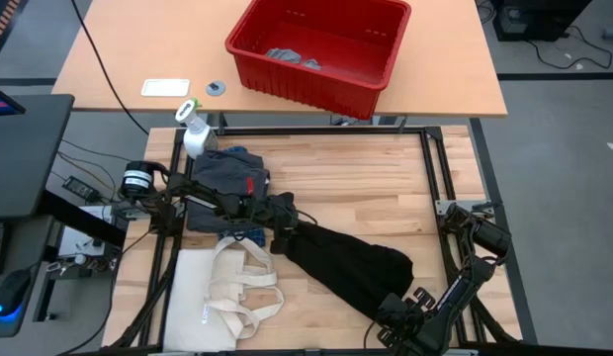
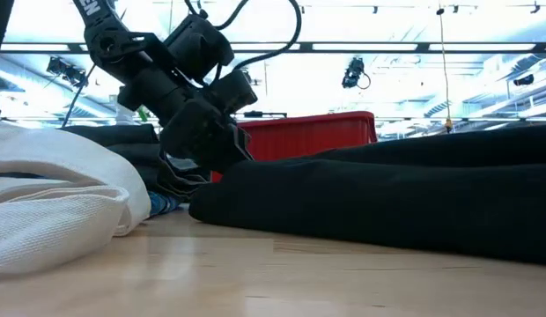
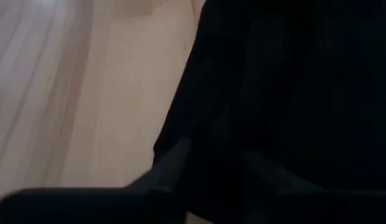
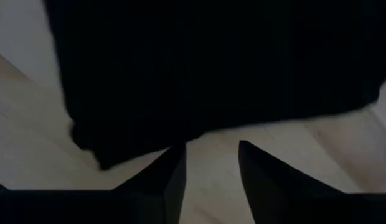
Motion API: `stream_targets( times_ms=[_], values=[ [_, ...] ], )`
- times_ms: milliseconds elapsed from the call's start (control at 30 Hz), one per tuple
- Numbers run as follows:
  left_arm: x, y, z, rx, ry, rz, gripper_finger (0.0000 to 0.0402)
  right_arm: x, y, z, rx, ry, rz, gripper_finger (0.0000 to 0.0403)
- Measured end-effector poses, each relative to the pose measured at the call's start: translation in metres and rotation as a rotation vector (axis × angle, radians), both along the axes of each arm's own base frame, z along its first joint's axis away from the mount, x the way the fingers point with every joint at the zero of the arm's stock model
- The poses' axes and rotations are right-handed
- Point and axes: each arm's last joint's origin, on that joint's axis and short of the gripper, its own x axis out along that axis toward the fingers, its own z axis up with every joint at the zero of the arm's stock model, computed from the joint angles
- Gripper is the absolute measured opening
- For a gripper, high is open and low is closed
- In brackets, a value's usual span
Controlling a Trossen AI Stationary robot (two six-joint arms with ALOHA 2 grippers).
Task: Fold Laundry from Bin
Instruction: Fold the black shirt
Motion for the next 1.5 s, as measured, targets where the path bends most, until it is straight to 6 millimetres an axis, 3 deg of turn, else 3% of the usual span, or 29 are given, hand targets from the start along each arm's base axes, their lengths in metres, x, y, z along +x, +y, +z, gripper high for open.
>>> stream_targets(
  times_ms=[100,267,400,600,733,933,1033,1167,1333,1500],
  values=[
    [-0.002,0.0,0.004,0.027,-0.003,-0.021,0.0187,-0.002,0.0,0.004,0.016,0.057,-0.029,0.0171],
    [-0.01,0.0,0.03,0.066,-0.055,-0.049,0.0278,-0.004,0.008,0.028,0.011,0.084,-0.048,0.0186],
    [-0.02,-0.002,0.054,0.134,-0.097,-0.057,0.0298,-0.01,0.011,0.051,-0.056,0.05,-0.075,0.0185],
    [-0.026,-0.025,0.066,0.117,-0.149,-0.143,0.0293,-0.001,0.006,0.057,-0.205,-0.206,-0.011,0.0185],
    [-0.022,-0.058,0.054,0.073,-0.154,-0.225,0.0293,0.013,-0.003,0.057,-0.31,-0.339,0.05,0.0183],
    [-0.01,-0.093,0.028,0.119,-0.227,-0.216,0.0292,0.038,-0.022,0.034,-0.352,-0.352,0.099,0.0183],
    [-0.001,-0.09,0.017,0.183,-0.235,-0.172,0.0292,0.045,-0.03,0.024,-0.353,-0.336,0.116,0.0183],
    [0.006,-0.068,0.0,0.209,-0.159,-0.09,0.0292,0.045,-0.034,0.015,-0.325,-0.286,0.109,0.0183],
    [0.01,-0.044,-0.02,0.157,-0.062,-0.015,0.0292,0.032,-0.035,0.001,-0.284,-0.202,0.063,0.0183],
    [0.012,-0.038,-0.029,0.103,-0.033,-0.028,0.0292,0.014,-0.03,-0.014,-0.213,-0.123,-0.005,0.0183]
  ],
)
